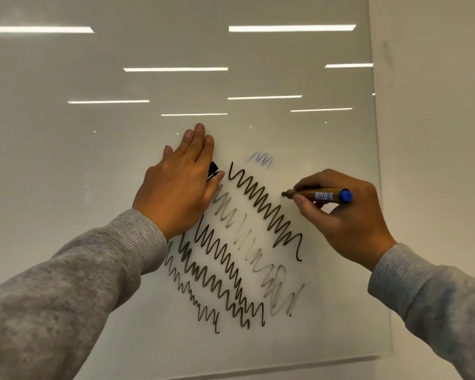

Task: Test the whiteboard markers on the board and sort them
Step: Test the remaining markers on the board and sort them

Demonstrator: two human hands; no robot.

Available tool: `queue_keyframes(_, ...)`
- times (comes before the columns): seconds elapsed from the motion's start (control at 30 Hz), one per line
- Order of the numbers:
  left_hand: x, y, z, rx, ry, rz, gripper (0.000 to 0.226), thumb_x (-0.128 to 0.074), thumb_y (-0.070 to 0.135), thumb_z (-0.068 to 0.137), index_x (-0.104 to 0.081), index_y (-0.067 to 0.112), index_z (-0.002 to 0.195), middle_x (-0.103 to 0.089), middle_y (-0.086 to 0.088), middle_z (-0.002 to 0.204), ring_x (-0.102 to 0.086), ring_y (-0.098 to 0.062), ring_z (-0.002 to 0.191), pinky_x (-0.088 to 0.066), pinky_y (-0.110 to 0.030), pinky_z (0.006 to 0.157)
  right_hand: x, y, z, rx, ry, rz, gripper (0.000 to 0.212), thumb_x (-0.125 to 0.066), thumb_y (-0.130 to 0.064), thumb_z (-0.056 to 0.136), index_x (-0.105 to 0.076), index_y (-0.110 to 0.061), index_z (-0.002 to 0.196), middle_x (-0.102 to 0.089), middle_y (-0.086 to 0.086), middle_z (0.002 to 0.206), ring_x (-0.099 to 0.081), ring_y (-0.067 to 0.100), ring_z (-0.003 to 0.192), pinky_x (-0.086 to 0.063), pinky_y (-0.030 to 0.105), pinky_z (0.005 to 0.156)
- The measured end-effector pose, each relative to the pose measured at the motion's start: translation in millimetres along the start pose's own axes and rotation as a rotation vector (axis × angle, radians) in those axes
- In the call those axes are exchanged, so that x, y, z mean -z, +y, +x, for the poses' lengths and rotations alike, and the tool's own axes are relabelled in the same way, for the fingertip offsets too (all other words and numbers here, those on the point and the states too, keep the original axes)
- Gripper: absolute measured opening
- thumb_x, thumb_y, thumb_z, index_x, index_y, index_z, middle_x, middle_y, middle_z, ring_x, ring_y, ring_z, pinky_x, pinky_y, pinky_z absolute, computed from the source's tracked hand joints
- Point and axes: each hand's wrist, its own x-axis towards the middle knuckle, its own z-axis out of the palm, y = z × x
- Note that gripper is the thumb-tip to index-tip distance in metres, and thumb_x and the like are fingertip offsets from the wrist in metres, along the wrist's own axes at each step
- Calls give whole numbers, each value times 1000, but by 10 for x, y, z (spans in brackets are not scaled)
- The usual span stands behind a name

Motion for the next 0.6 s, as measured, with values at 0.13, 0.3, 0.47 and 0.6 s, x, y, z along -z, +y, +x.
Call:
queue_keyframes(0.13, -6, 2, 1, 0, -2, -5, 71, -23, 57, 102, 1, 22, 160, 12, 3, 167, -3, -21, 154, -28, -49, 117, 54, 29, -57, -70, 136, 50, 10, -75, -17, 87, -73, -19, 97, -70, -8, 89, -67, 8, 79, -54, 13, 67)
queue_keyframes(0.3, 12, 11, -4, 2, -11, 11, 71, -23, 56, 103, 1, 22, 160, 11, 3, 167, -4, -22, 154, -28, -48, 117, 72, 47, -192, -79, 74, 17, 11, -74, -16, 87, -73, -19, 98, -70, -9, 88, -66, 7, 79, -52, 11, 66)
queue_keyframes(0.47, 30, 33, -10, 7, -29, 18, 72, -23, 56, 103, 3, 21, 160, 12, 2, 167, -4, -22, 154, -26, -47, 118, 86, 71, -326, -72, 27, -12, 11, -75, -16, 87, -74, -17, 98, -69, -8, 88, -66, 8, 77, -52, 12, 65)
queue_keyframes(0.6, 13, 18, -9, 0, -21, 22, 72, -23, 56, 102, 0, 20, 160, 10, 1, 167, -6, -24, 154, -29, -49, 116, 121, 100, -353, -140, 124, 17, 11, -75, -16, 87, -74, -16, 98, -69, -8, 88, -65, 7, 79, -51, 9, 65)
